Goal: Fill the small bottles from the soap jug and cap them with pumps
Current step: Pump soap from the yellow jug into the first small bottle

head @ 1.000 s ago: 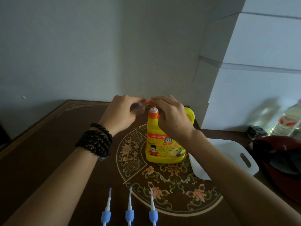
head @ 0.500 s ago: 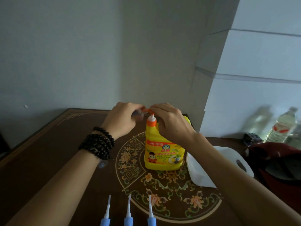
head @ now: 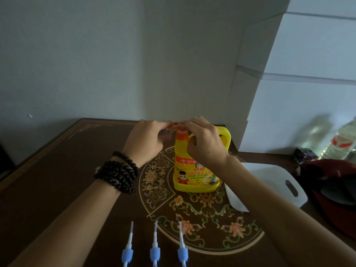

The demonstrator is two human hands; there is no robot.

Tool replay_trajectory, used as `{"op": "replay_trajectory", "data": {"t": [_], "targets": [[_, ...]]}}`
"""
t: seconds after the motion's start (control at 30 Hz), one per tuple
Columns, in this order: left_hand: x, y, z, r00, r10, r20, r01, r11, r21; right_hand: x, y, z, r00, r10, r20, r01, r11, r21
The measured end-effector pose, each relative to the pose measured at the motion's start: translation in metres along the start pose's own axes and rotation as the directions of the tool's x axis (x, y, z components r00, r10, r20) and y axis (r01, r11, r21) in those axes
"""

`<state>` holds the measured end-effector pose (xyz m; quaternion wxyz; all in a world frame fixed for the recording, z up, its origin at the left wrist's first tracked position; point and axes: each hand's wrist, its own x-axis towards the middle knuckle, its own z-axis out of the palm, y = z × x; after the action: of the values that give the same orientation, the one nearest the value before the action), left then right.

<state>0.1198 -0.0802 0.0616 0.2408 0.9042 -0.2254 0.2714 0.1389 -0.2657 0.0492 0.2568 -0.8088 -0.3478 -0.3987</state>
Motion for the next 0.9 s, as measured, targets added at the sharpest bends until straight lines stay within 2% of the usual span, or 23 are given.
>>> {"op": "replay_trajectory", "data": {"t": [0.17, 0.37, 0.57, 0.73, 0.9], "targets": [[0.004, 0.004, -0.008, 1.000, -0.015, -0.004, 0.015, 1.000, -0.011, 0.004, -0.006, -0.008, 1.000, -0.002, 0.024, 0.002, 1.000, -0.024], [0.014, 0.011, -0.021, 1.000, -0.009, -0.006, 0.009, 0.998, 0.067, 0.017, -0.001, -0.018, 0.998, -0.047, 0.046, 0.050, 0.997, -0.061], [0.015, 0.008, -0.016, 0.999, -0.007, -0.041, 0.009, 0.998, 0.065, 0.016, -0.002, -0.009, 0.997, -0.003, -0.071, 0.001, 1.000, -0.028], [0.006, 0.001, -0.003, 1.000, 0.003, -0.018, -0.003, 1.000, 0.013, 0.006, 0.001, 0.003, 0.990, 0.031, -0.137, -0.027, 0.999, 0.027], [0.001, -0.001, 0.000, 1.000, 0.004, -0.017, -0.004, 1.000, 0.006, 0.003, -0.001, 0.004, 0.991, 0.042, -0.129, -0.039, 0.999, 0.033]]}}
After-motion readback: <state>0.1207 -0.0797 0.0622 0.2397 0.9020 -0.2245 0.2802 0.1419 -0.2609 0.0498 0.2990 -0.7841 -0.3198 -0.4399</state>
